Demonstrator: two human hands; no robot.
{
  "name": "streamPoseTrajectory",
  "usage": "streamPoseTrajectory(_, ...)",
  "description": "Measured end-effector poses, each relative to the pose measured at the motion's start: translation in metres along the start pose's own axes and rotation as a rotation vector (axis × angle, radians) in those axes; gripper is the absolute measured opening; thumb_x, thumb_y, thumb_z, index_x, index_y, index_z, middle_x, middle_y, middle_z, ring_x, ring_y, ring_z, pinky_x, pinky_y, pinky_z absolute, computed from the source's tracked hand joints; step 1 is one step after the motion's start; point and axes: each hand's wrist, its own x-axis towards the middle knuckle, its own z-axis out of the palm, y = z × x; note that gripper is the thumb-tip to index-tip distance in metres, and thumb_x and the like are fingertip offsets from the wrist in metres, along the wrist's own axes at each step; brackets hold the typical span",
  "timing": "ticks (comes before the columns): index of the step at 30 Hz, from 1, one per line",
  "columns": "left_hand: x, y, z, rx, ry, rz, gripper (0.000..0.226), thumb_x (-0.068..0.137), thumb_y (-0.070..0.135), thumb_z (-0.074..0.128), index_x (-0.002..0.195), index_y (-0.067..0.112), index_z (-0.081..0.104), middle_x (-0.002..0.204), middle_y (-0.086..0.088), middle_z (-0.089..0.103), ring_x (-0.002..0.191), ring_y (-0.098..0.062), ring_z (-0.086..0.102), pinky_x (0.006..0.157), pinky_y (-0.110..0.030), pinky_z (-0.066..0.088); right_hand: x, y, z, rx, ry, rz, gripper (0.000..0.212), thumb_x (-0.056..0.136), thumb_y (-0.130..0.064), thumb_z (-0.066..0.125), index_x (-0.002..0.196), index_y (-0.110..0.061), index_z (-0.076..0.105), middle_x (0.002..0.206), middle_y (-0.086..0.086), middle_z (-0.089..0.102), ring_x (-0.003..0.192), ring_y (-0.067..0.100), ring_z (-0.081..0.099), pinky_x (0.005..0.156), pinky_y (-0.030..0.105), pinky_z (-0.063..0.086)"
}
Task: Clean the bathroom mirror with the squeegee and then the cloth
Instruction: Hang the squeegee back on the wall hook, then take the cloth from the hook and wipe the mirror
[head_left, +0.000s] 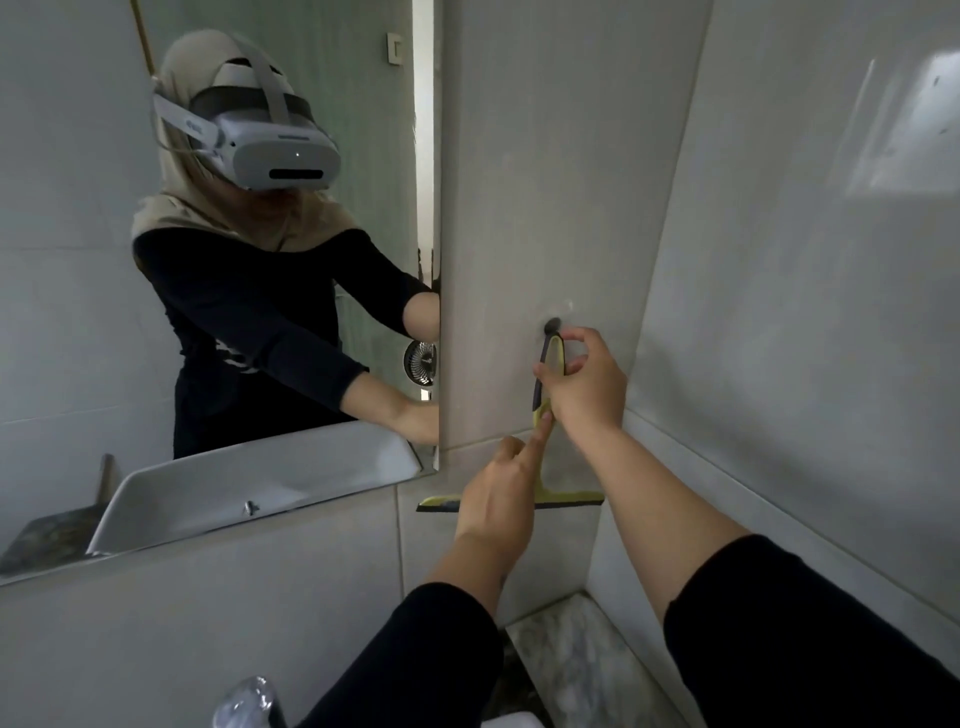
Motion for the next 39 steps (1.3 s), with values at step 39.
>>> streamPoseTrajectory(39,-0.296,-0.192,-0.367,0.352,0.667,-0.826,0.033,0.091,0.026,0.053,0.124,0.025,0.055,0.123,-0.003,0.048,0.116,-0.024,0.043,0.078,-0.039,0.046,-0.306,-0.283,0.163,-0.054,-1.165,-0.498,0.036,0.092,-0.025,0.055,0.128,-0.023,0.06,0.132,0.003,0.059,0.118,0.019,0.055,0.091,0.021,0.04)
